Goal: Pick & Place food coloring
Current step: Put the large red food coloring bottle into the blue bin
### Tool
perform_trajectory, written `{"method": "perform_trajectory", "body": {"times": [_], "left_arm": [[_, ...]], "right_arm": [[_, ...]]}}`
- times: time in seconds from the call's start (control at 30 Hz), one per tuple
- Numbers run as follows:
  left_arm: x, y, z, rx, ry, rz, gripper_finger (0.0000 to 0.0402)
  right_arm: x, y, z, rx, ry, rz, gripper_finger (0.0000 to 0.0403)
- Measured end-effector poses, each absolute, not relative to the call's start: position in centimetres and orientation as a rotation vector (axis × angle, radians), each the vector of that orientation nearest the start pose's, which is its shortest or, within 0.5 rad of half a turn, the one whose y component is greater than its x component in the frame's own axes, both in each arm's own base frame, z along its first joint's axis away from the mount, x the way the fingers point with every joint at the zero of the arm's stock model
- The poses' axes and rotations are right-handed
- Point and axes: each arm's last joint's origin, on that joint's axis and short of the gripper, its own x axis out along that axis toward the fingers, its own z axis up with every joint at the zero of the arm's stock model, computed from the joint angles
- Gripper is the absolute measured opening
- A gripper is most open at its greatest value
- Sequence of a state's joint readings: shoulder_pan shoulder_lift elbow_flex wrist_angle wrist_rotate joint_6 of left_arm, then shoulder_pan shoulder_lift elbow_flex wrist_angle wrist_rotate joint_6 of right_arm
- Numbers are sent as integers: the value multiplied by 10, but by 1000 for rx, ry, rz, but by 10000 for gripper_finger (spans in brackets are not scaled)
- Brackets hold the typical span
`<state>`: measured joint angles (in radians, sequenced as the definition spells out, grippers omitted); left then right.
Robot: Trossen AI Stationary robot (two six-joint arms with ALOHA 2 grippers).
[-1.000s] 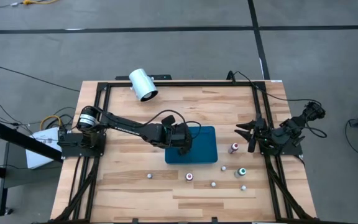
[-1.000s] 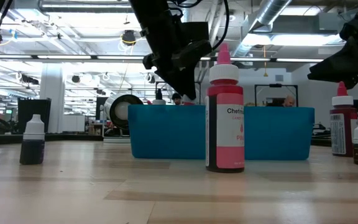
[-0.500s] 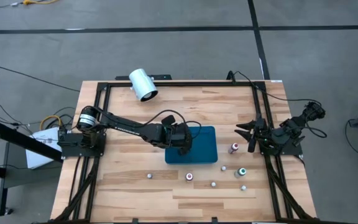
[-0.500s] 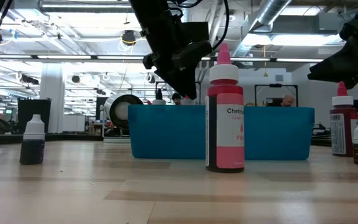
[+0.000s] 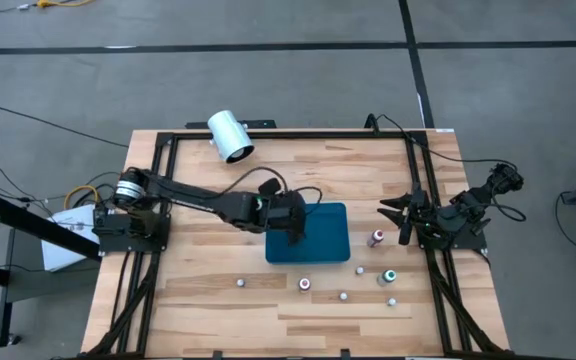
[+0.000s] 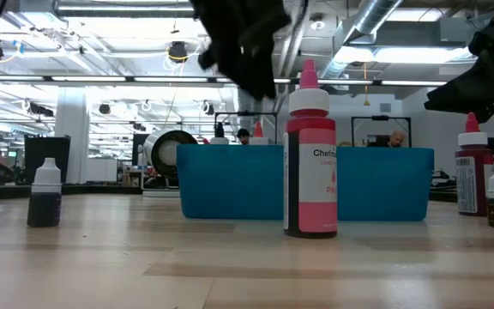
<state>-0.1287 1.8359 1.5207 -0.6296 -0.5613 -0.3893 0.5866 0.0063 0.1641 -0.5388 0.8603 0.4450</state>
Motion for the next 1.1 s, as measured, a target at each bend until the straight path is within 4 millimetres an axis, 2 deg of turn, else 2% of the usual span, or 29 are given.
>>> {"method": "perform_trajectory", "body": {"times": [0.27, 0.47, 0.63, 0.8, 1.0, 1.1], "left_arm": [[360, -33, 328, -156, 684, 495, 153], [327, -33, 355, -186, 688, 486, 153], [308, -39, 365, -168, 716, 466, 153], [303, -46, 364, -126, 729, 484, 153], [297, -45, 359, -88, 795, 500, 153], [290, -43, 352, -82, 792, 528, 153]], "right_arm": [[70, 20, 171, 186, 219, -326, 121], [70, 20, 171, 188, 217, -326, 120], [70, 20, 172, 197, 207, -324, 121], [70, 20, 172, 199, 205, -324, 121], [70, 20, 172, 194, 205, -323, 121], [69, 19, 181, 148, 196, -307, 121]]}}
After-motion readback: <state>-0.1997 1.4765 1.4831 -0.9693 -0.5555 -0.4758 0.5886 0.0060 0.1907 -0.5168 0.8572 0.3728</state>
